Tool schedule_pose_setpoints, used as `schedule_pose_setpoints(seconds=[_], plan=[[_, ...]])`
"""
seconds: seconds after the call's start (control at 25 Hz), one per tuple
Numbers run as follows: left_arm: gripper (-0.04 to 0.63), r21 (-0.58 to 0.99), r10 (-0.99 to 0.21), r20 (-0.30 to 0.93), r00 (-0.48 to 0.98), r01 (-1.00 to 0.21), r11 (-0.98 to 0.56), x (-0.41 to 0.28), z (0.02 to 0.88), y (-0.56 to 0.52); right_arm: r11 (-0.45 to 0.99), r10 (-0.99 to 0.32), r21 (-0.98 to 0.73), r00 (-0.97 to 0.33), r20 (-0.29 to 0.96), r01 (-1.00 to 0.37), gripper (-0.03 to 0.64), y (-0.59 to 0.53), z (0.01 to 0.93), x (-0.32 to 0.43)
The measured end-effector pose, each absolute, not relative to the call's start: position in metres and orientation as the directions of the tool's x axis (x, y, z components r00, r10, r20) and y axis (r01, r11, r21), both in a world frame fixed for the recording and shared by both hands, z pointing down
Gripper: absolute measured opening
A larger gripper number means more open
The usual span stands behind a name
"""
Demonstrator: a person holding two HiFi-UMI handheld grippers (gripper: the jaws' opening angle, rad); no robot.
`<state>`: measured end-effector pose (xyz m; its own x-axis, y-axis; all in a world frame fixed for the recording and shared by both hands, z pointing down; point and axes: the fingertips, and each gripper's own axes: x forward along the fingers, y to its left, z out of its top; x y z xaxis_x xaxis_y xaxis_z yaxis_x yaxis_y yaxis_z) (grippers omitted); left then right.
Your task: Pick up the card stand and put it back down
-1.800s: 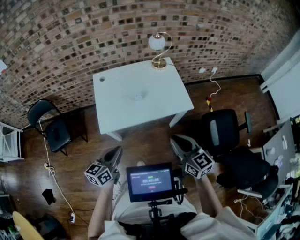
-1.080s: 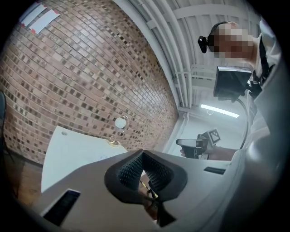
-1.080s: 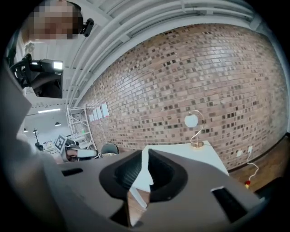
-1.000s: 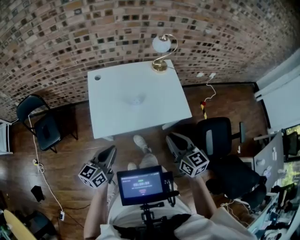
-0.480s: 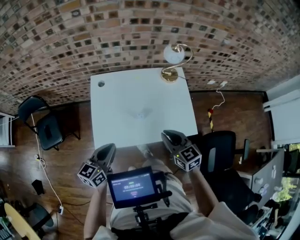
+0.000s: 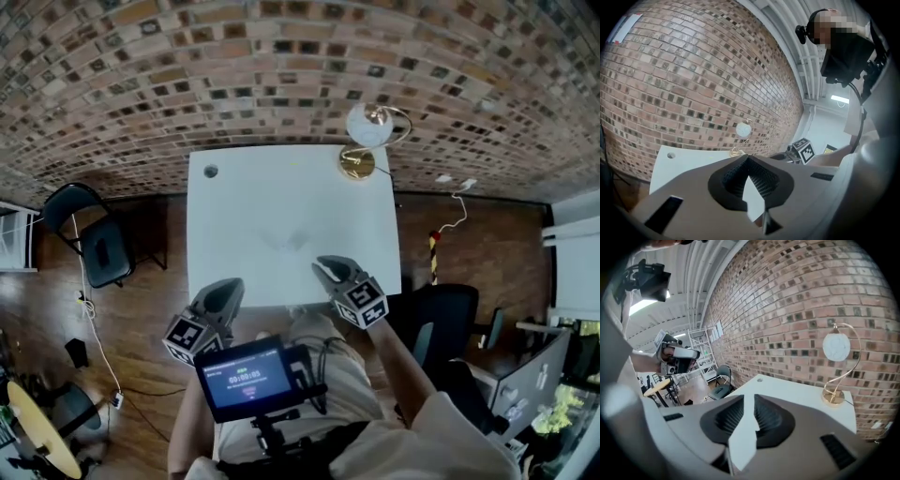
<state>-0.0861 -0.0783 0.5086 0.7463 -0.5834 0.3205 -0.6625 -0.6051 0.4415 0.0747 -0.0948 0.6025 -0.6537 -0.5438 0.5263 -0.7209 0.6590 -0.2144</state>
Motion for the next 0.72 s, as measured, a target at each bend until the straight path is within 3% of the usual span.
schedule_pose_setpoints(seconds=[0.44,0.72], plan=[[-0.003,0.451,-0.601,0.378,0.704,-0.707,-0.544,-0.060,0.535,-0.120,0.774,-0.354,-0.260,-0.736,0.577,-0.577,0.135,-0.132,0.691,0.058],[-0.003,0.447,-0.589,0.424,0.688,-0.725,-0.524,-0.052,0.548,-0.124,0.818,-0.276,-0.225,-0.704,0.655,-0.530,0.135,-0.141,0.747,0.052]])
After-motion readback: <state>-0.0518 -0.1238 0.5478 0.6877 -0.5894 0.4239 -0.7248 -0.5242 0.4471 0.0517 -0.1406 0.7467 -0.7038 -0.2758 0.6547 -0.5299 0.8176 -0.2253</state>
